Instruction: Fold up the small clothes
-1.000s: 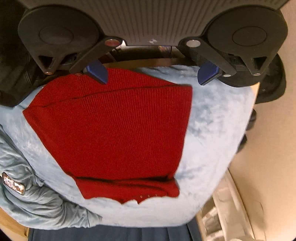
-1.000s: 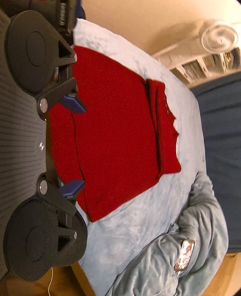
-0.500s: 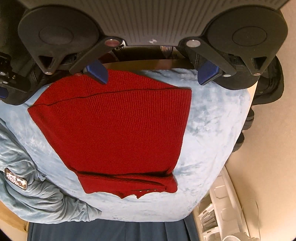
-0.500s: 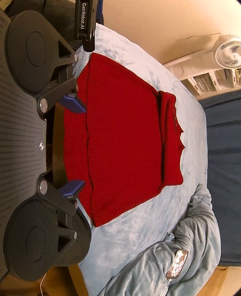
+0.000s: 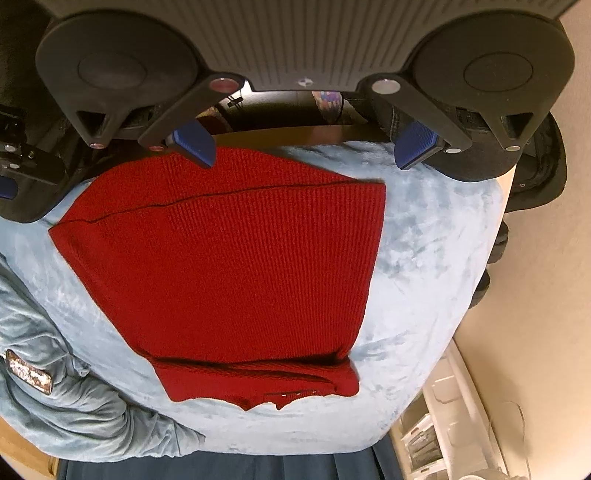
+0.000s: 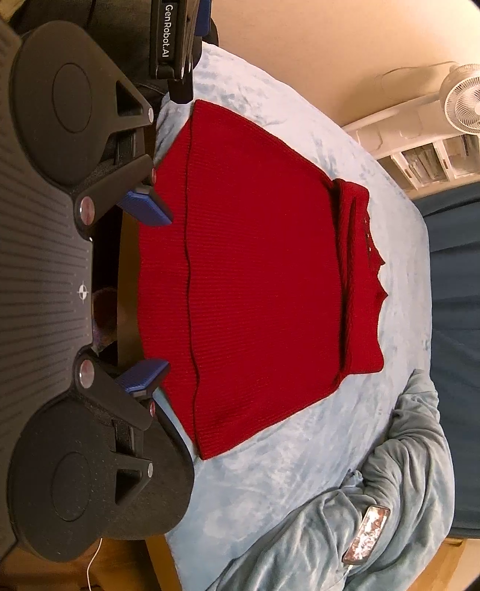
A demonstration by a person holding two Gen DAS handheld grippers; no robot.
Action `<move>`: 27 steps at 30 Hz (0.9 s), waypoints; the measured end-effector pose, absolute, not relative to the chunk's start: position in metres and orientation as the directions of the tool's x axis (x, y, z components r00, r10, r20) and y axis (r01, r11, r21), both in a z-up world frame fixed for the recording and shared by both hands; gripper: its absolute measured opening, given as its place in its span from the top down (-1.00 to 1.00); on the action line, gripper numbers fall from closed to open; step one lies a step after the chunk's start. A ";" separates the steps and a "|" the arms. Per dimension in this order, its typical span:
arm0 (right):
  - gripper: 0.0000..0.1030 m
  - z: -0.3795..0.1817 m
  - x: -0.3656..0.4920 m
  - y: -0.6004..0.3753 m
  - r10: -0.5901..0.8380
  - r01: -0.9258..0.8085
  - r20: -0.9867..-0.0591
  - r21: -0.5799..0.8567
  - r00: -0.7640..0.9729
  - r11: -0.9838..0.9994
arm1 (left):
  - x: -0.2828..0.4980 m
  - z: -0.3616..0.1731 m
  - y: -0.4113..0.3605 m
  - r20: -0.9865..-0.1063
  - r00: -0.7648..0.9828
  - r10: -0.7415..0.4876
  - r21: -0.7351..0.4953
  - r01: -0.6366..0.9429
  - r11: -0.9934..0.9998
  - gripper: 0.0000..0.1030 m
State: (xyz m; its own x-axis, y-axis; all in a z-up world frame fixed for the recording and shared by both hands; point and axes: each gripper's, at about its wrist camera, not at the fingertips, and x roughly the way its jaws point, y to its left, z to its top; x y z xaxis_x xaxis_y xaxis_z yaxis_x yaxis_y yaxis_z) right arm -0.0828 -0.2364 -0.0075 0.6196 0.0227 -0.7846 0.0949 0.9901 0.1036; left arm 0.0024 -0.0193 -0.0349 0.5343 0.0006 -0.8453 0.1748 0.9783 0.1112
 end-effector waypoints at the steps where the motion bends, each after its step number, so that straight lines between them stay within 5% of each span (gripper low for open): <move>1: -0.56 -0.008 -0.082 -0.237 0.023 0.096 -0.786 0.105 0.617 0.990 | 0.003 -0.036 -0.020 -0.847 0.532 0.003 0.115 0.177 0.978 -0.99; 27: -0.56 -0.022 -0.068 -0.240 0.041 0.121 -0.825 0.132 0.564 0.984 | 0.017 -0.054 -0.029 -0.880 0.474 0.020 0.129 0.199 0.972 -0.99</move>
State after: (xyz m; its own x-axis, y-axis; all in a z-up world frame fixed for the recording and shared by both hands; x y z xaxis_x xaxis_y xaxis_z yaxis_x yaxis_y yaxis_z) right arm -0.0678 -0.2402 -0.0223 0.5642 0.0411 -0.8246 0.1207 0.9839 0.1316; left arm 0.0167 -0.0295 -0.0541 0.4738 0.0199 -0.8804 0.1988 0.9715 0.1290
